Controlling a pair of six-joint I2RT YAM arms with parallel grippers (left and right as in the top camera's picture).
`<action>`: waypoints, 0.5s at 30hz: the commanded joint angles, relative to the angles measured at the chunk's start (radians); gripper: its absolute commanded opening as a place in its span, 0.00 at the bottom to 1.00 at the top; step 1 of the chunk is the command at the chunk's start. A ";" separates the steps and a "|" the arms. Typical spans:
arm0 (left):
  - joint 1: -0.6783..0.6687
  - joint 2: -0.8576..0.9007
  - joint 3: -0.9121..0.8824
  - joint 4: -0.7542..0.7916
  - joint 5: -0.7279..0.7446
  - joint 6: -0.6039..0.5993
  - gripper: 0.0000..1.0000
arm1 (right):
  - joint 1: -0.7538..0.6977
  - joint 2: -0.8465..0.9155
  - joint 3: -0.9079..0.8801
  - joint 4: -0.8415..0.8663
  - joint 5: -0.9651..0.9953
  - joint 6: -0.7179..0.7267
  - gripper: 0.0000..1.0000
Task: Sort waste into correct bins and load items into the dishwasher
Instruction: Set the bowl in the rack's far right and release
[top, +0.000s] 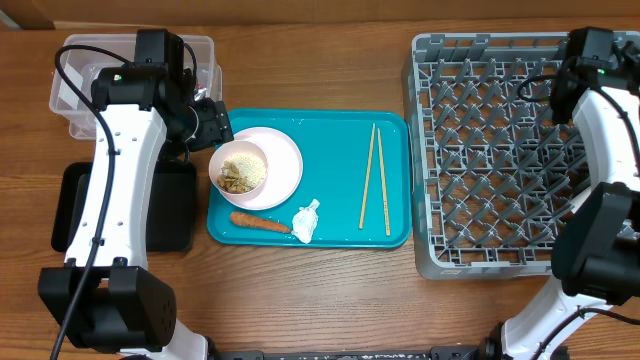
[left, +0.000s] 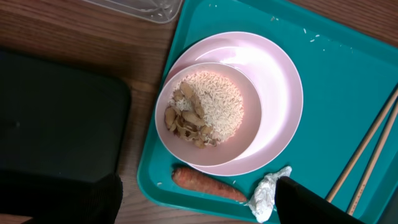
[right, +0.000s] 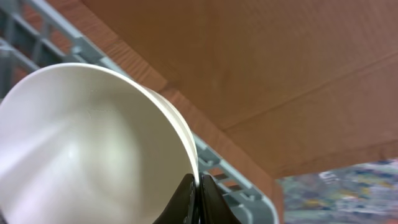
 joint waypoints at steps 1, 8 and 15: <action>-0.003 -0.013 0.015 -0.003 -0.006 -0.002 0.80 | 0.016 0.024 -0.013 0.002 -0.023 0.060 0.04; -0.003 -0.013 0.015 -0.002 -0.006 -0.003 0.80 | 0.018 0.040 -0.013 -0.032 0.031 0.097 0.04; -0.003 -0.013 0.015 -0.001 -0.006 -0.003 0.81 | 0.019 0.040 -0.013 -0.027 0.074 0.112 0.04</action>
